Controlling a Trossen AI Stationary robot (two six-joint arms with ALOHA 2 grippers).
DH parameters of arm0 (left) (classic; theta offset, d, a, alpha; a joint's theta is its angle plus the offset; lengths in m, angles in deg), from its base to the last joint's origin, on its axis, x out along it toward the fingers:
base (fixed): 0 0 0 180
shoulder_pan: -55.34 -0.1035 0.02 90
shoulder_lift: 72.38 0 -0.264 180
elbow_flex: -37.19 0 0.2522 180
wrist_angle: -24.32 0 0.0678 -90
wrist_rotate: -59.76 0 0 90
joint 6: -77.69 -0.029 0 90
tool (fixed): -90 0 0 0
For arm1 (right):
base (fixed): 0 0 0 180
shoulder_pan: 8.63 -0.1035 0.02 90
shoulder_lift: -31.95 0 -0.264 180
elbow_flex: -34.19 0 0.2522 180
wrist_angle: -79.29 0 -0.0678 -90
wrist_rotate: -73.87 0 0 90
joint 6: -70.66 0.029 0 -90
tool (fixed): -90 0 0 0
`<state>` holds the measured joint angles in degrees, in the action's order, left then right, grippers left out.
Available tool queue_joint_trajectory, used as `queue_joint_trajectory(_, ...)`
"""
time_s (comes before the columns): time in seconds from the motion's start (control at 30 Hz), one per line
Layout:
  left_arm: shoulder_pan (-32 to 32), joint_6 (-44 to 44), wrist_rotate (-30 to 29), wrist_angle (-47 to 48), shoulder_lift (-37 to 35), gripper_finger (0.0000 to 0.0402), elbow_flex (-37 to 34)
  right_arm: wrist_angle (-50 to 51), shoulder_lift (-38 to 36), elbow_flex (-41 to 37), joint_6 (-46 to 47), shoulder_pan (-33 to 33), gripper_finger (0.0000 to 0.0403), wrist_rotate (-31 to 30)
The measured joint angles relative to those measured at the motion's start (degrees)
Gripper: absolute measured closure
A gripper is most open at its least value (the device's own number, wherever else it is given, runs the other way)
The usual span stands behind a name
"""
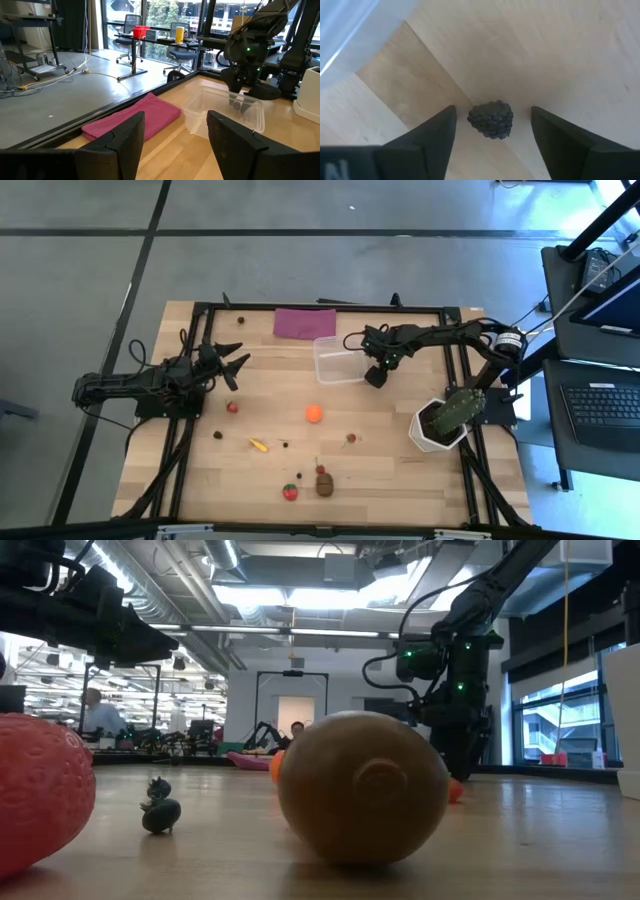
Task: Pick and placing Produce into tupperware
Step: Put the right blackberry into the transparent bin
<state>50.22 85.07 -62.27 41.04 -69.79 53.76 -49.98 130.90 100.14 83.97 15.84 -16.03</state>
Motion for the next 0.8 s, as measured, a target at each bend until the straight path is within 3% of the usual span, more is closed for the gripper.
queue_joint_trajectory(0.47, 0.00, -0.01, 0.00, 0.00, 0.00, 0.0195, 0.00, 0.07, 0.11, -0.11, 0.14, 0.00, 0.0267, 0.04)
queue_joint_trajectory(0.63, 0.02, -0.01, 0.00, -0.02, 0.02, 0.0195, 0.00, 0.82, 0.11, 0.02, 0.10, 0.00, 0.0284, 0.04)
queue_joint_trajectory(0.73, 0.01, -0.01, 0.00, 0.00, 0.01, 0.0195, 0.00, 5.53, 0.49, 2.00, -0.16, 0.13, 0.0281, 0.46)
queue_joint_trajectory(0.8, 0.02, -0.01, 0.00, -0.02, 0.00, 0.0195, 0.00, 15.25, 0.68, 3.75, -1.57, 0.46, 0.0280, 2.06)
